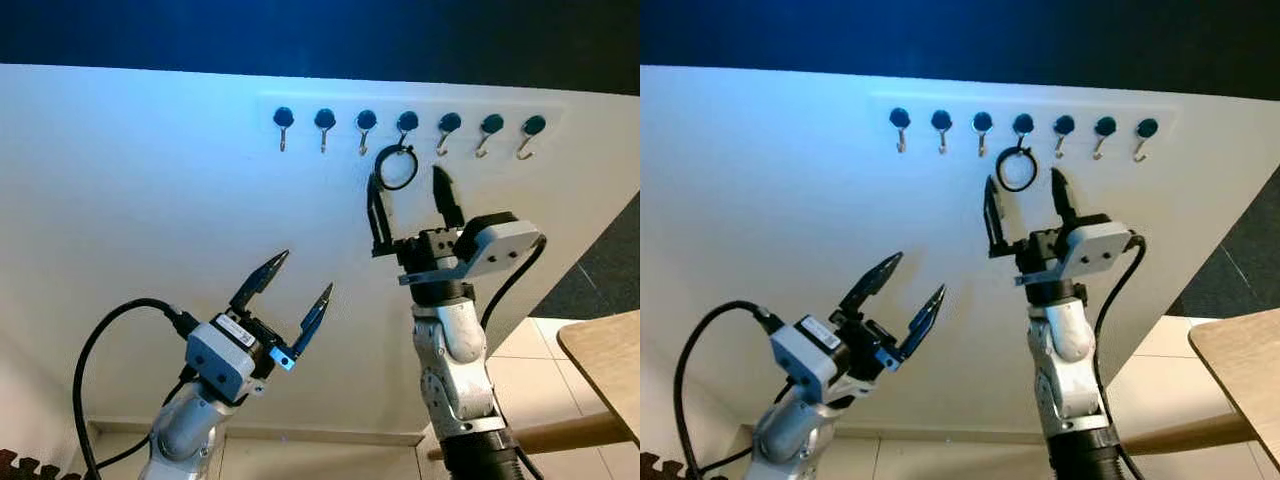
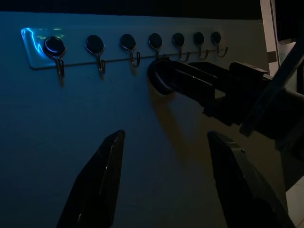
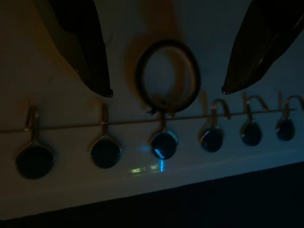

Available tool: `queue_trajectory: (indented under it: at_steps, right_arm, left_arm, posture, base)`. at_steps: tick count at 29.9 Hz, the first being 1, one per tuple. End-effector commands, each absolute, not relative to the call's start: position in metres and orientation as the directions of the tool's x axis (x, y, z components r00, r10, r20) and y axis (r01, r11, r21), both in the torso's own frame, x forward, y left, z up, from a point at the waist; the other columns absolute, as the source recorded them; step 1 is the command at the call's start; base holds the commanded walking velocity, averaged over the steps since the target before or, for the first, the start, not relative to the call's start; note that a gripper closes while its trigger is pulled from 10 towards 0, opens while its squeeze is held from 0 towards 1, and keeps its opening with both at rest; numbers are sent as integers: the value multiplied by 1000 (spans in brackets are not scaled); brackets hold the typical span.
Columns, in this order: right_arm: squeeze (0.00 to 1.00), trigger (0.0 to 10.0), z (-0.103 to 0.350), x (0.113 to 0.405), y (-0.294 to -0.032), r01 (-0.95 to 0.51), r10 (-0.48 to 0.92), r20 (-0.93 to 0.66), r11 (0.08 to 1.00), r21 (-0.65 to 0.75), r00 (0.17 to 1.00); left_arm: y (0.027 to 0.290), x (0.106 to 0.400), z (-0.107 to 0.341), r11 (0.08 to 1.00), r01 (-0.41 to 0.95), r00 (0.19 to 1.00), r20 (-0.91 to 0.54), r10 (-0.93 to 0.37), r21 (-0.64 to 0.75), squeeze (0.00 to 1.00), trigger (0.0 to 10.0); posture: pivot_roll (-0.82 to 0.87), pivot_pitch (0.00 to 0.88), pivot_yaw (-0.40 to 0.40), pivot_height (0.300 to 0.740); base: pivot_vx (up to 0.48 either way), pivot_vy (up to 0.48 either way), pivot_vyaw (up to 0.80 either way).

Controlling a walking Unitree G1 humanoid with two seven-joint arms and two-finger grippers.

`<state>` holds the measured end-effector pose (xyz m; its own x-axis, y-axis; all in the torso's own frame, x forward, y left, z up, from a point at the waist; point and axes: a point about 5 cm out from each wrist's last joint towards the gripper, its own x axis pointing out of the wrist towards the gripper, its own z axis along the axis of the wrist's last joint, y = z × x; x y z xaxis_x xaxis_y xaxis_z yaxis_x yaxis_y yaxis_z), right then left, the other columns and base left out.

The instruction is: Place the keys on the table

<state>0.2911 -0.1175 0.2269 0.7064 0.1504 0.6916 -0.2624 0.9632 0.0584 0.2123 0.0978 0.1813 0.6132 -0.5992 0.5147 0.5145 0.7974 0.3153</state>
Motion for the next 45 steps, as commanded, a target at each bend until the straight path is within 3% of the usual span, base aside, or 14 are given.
queue_trajectory:
  at_steps: [1,32,33,36,37,38,39,45]
  right_arm:
    - [0,10000,232,291,-119,-252,134,700,965,67,702]
    - [0,10000,228,307,-110,-214,140,611,976,50,780]
    - [0,4863,228,308,-111,-206,131,605,977,57,785]
    - [0,4863,228,308,-111,-204,128,604,977,59,787]
    - [0,4196,228,308,-111,-204,128,603,977,59,788]
    - [0,4196,228,308,-111,-204,128,603,977,59,788]
    - [0,10000,228,308,-111,-204,131,598,977,56,790]
    - [0,10000,228,309,-110,-205,134,594,977,52,793]
  left_arm:
    - [97,211,180,793,517,621,498,-606,322,0,10000]
    - [88,211,184,770,539,595,492,-636,343,0,10000]
    - [88,211,185,770,538,595,493,-634,342,0,10000]
    - [88,212,185,770,538,595,493,-635,342,0,10000]
    - [88,212,185,770,538,594,493,-636,344,0,10000]
    - [88,212,185,770,538,594,493,-636,344,0,10000]
    - [87,212,185,768,539,593,491,-638,347,0,10000]
    - [88,212,185,768,537,595,489,-638,350,0,10000]
  posture:
    - [52,80,-37,740]
    - [52,84,-41,740]
    - [52,85,-40,740]
    - [52,85,-40,740]
    - [52,85,-41,740]
    - [52,85,-41,740]
    - [52,85,-42,740]
    - [54,85,-43,740]
  base:
    - [0,0,0]
    - [0,0,0]
    - [0,0,0]
    - [0,0,0]
    - [0,0,0]
    - [0,0,0]
    - [0,0,0]
    - [0,0,0]
